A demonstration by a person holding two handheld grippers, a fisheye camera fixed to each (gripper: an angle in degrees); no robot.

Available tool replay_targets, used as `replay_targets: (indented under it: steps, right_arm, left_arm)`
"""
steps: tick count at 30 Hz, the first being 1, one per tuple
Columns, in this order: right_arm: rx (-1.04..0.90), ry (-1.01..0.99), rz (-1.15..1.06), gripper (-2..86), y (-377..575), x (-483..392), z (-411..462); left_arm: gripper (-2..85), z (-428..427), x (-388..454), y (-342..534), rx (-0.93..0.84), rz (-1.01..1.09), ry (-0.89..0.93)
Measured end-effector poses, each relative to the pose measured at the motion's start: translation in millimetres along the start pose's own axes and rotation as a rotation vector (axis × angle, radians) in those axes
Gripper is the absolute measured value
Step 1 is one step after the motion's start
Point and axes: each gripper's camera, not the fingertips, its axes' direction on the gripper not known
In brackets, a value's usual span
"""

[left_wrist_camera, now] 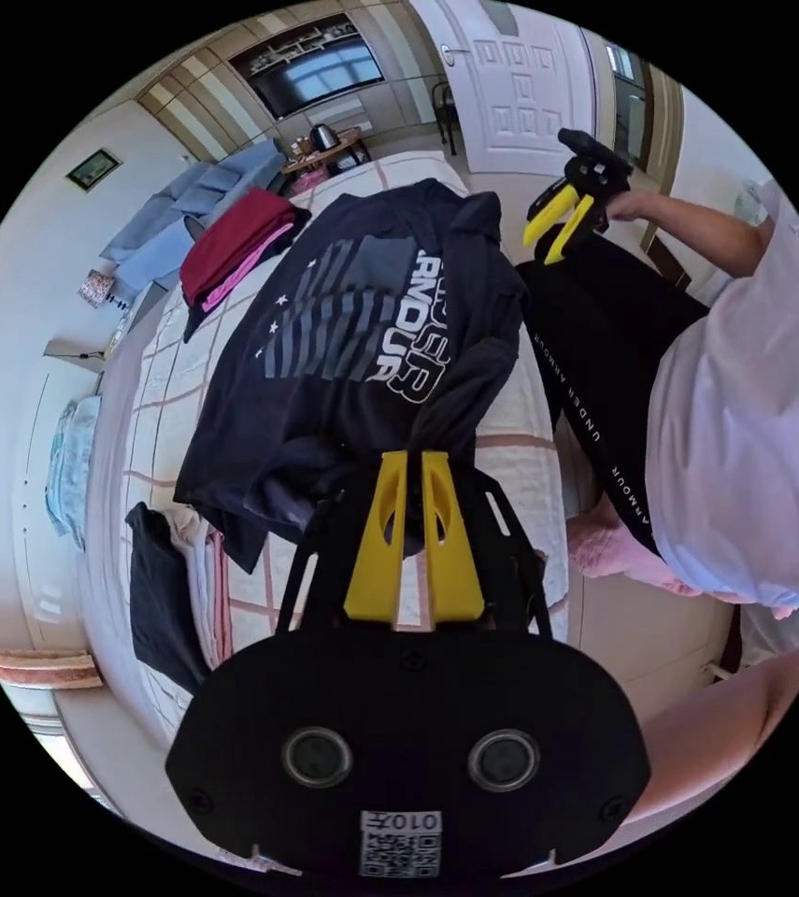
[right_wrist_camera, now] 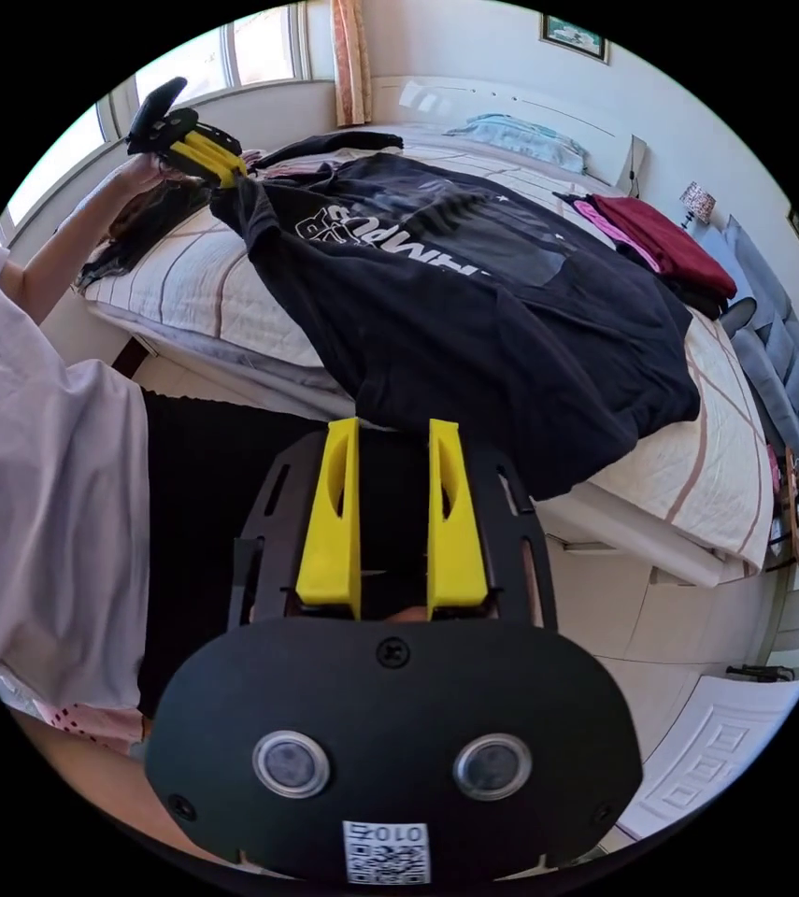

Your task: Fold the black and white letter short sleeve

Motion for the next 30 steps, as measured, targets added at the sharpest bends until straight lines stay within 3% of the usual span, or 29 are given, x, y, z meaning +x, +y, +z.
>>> replay_targets:
  steps: [4, 8, 14, 19, 25, 30]
  right_arm:
    - [0.005, 0.059, -0.028, 12.9, -11.8, -17.4, 16.3]
    - [0.025, 0.214, -0.015, 13.7, -24.7, -26.7, 26.7]
    - [-0.029, 0.245, 0.068, 12.7, -46.8, -4.6, 44.3]
    - [-0.048, 0.243, 0.052, 5.9, -46.6, 4.1, 40.7]
    - [-0.077, 0.104, 0.284, 12.7, -60.7, 99.0, 11.1]
    - [0.030, 0.220, 0.472, 15.5, -73.8, 137.4, -1.0]
  left_arm:
    - [0.5, -29.0, -43.1, 4.4, 0.173, -0.108, 0.062]
    - [0.3, -49.1, -112.8, 16.6, 0.372, -0.342, 0.168]
    - [0.4, -6.7, -206.3, 35.4, 0.343, -0.608, 0.257]
    - [0.5, 26.6, -237.2, 59.0, 0.354, -0.683, 0.321]
    - [0.7, 49.2, -255.5, 106.8, 0.340, -0.783, 0.351]
    - [0.6, 86.3, -265.4, 151.7, 0.307, -0.946, 0.337]
